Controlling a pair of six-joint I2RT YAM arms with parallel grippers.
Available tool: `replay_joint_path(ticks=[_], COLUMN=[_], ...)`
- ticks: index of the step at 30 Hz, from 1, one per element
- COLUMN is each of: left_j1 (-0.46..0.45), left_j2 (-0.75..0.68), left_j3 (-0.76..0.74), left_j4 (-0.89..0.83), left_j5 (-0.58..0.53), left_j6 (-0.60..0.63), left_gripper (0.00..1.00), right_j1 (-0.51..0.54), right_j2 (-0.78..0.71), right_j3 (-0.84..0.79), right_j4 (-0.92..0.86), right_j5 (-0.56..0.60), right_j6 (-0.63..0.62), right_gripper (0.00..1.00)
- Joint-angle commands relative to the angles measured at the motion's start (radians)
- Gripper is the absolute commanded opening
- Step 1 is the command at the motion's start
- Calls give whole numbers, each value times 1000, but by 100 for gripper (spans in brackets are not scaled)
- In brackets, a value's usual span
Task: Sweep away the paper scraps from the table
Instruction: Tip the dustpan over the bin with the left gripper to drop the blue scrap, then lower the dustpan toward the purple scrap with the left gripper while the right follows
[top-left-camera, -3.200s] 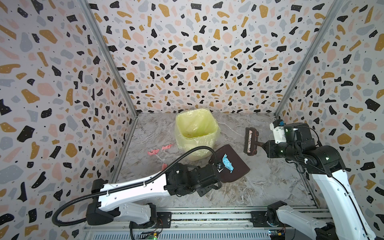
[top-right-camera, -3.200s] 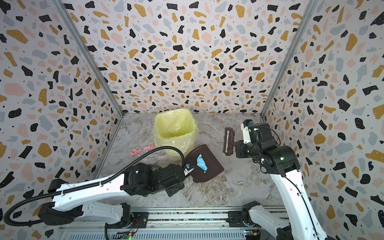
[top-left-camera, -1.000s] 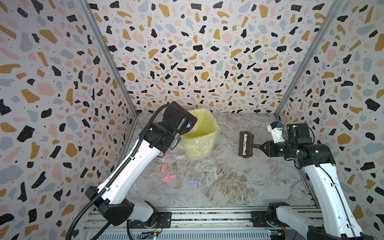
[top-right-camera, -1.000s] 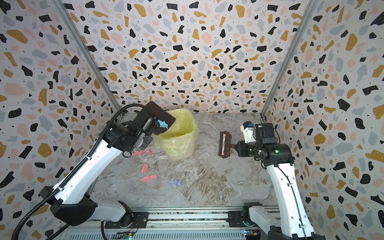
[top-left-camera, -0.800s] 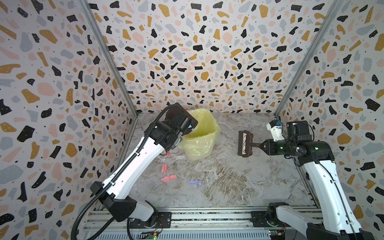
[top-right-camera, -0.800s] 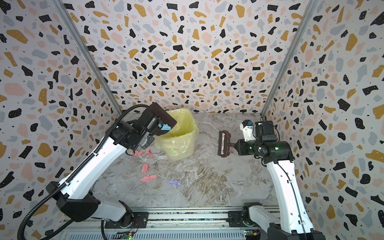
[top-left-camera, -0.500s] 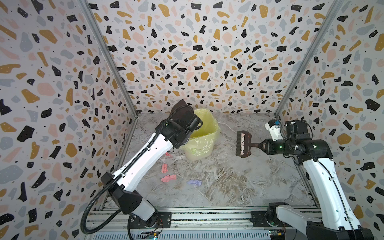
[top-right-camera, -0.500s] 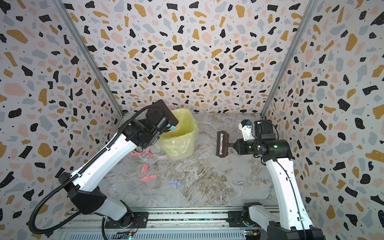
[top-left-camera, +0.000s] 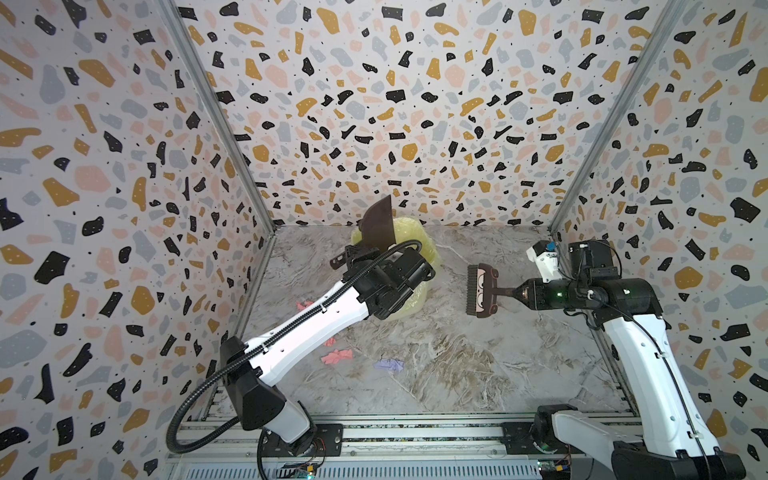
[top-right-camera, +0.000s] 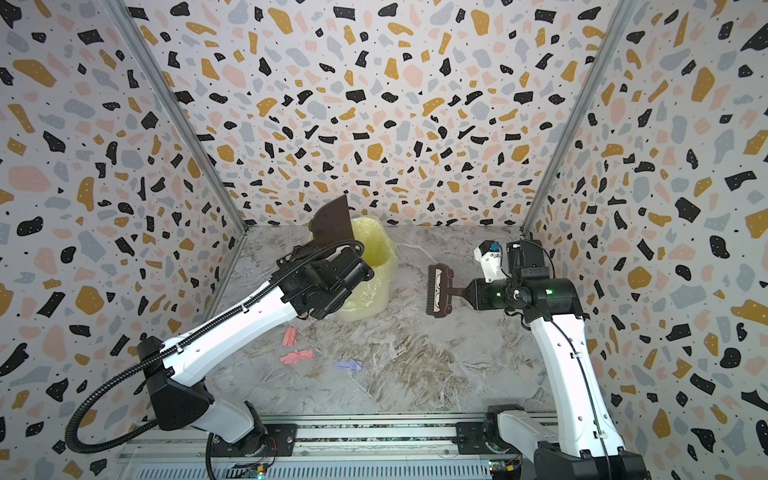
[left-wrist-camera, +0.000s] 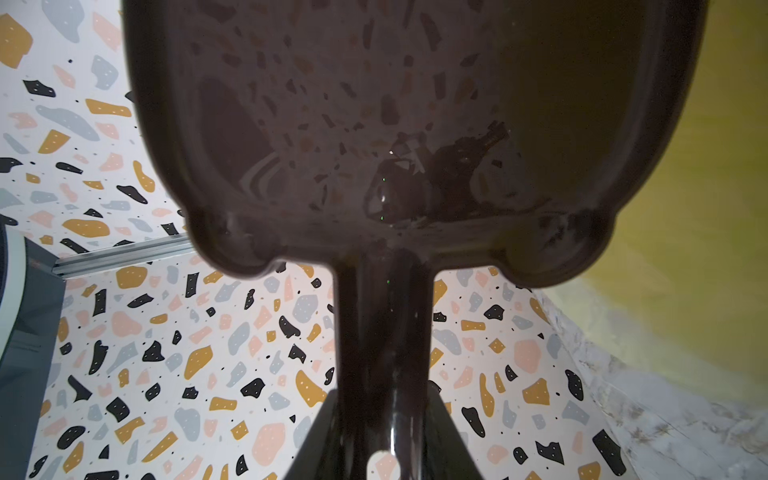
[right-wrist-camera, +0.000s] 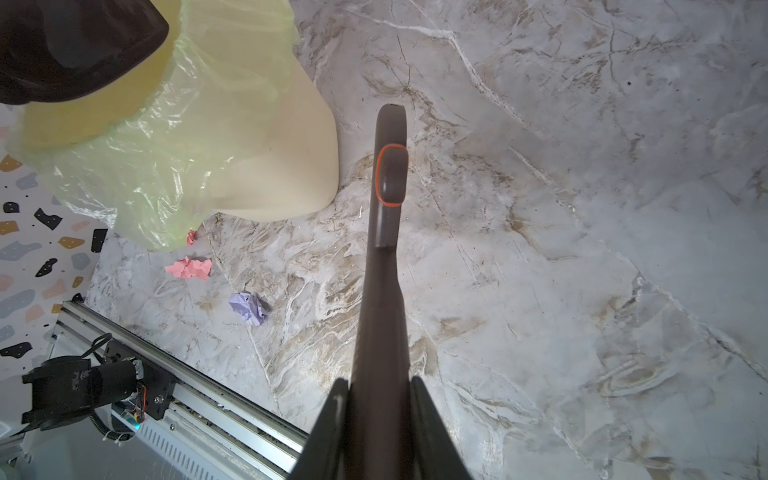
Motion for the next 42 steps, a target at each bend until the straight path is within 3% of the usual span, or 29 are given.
replay_joint_path(ticks=[1,5,14,19,25,33,42], left_j1=[-6,-12,-40,-55,-57,-58,-59], left_j2=[-26,-41,-116,-231,-376,-450,-477], left_j3=[9,48,177,110,6,-63,-84], left_j4=[43,42,-38,-32,23,39,-19], left_j5=[-47,8,220,340,504,635,758], left_j6=[17,-22,-258,-375,-474,-511,-534], left_gripper=[0,0,0,0,0,0,0], right_j1=[1,0,64,206,458,764,897], right_j2=[-18,-35,-104,-154,-202,-192,-45], right_j3=[-10,-46,-170,-263,-390,-487,-546], right_j4=[20,27,78,166,345,594,828], right_j5=[-36,-55,-110,-97,-41,67,115], right_j6=[-4,1,70,191,398,627,731], right_gripper=[0,0,0,0,0,0,0])
